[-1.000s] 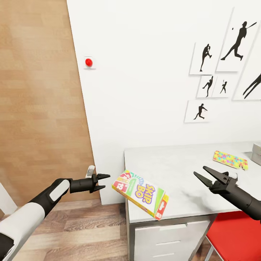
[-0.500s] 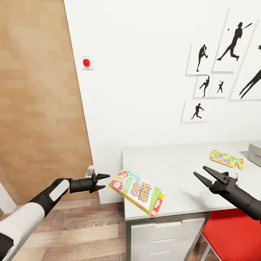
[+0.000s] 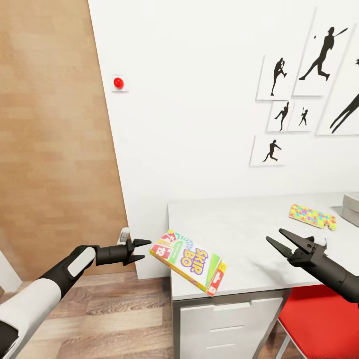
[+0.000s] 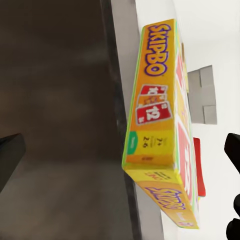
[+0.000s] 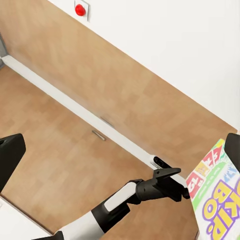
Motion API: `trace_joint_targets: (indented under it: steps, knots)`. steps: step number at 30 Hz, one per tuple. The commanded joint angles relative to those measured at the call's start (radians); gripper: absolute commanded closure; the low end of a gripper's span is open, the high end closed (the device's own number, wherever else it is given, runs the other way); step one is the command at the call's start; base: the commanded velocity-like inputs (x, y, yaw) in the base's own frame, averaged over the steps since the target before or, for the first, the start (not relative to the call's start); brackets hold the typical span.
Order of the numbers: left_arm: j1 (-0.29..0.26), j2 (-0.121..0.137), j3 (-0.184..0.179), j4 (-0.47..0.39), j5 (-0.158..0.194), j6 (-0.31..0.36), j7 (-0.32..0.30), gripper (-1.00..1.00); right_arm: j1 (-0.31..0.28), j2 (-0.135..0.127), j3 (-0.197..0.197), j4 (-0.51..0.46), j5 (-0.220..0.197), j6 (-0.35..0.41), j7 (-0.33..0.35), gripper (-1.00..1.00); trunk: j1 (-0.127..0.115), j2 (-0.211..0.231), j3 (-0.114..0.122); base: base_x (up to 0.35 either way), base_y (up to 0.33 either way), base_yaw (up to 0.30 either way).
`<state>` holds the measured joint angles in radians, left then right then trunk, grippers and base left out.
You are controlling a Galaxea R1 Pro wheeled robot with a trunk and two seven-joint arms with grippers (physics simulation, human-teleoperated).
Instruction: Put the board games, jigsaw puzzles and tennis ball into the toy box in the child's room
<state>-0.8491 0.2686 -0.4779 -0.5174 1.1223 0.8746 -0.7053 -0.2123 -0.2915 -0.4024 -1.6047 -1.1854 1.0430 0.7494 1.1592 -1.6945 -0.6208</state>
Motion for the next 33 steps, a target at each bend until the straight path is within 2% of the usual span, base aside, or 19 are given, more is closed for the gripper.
trace_joint_targets:
  steps: [1, 7, 16, 33]
  knots:
    - [-0.001, 0.001, -0.005, 0.0, 0.004, 0.001, -0.003, -1.0, -0.001, 0.0, -0.001, 0.0, 0.004, 0.004, 0.005, -1.0, 0.0, -0.001, -0.001, 0.0, 0.0, 0.0]
    - [-0.001, 0.001, -0.005, -0.001, 0.004, 0.0, -0.003, -1.0, -0.001, 0.0, -0.001, 0.0, 0.004, 0.004, 0.005, -1.0, 0.0, -0.001, -0.001, 0.0, -0.02, 0.0]
    - [-0.001, 0.0, -0.004, -0.003, 0.004, -0.001, -0.003, -1.0, -0.001, 0.001, -0.001, 0.0, 0.004, 0.004, 0.005, -1.0, 0.0, -0.001, -0.001, 0.0, -0.146, 0.0]
    - [-0.001, 0.001, -0.005, -0.004, 0.004, -0.002, -0.003, -1.0, -0.001, 0.001, -0.001, 0.0, 0.004, 0.004, 0.005, -1.0, 0.0, -0.001, -0.001, 0.0, -0.01, 0.0]
